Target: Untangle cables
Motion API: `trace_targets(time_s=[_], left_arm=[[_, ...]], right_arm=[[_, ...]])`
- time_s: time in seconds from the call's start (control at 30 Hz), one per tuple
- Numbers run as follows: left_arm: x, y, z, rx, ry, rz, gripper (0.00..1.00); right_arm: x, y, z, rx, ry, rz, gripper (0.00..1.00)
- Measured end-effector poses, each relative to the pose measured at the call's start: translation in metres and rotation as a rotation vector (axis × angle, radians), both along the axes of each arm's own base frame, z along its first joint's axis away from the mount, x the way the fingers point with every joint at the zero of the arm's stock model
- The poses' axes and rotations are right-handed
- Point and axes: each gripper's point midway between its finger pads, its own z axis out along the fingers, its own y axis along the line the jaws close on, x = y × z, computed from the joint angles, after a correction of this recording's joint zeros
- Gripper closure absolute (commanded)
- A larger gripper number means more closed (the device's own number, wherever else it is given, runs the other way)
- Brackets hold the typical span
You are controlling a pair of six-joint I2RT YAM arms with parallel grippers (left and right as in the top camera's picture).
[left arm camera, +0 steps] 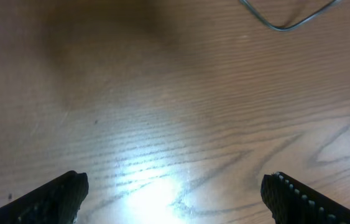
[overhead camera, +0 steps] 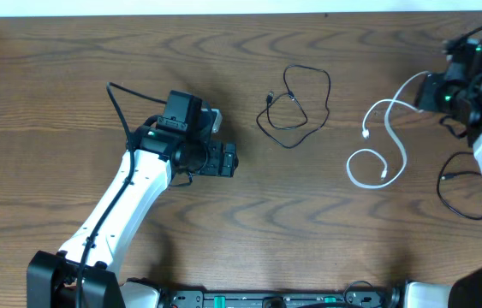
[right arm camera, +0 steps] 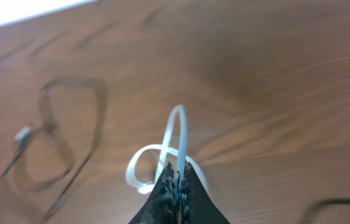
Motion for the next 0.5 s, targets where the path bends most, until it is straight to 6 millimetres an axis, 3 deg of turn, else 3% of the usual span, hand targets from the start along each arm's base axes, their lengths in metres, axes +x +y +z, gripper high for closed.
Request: trace_targets(time_s=[0.13, 0.3, 0.5], left_arm=[[0.0, 0.002, -0.001, 0.001, 0.013, 0.034, 0.07], [0.0, 0.003, -0.001, 0.004, 0.017, 0.053, 0.07], [0.0, 0.003, -0.001, 0.005, 0.018, 0.057, 0.07]], right_arm=[[-0.013, -0.051, 0.045, -0.127, -0.115, -0.207, 0.99], [-0.048, -0.111, 0.092, -0.257, -0.2, -0.456, 0.99], [-0.081, -0.164, 0.087, -0.309, -0.149, -0.665, 0.99]])
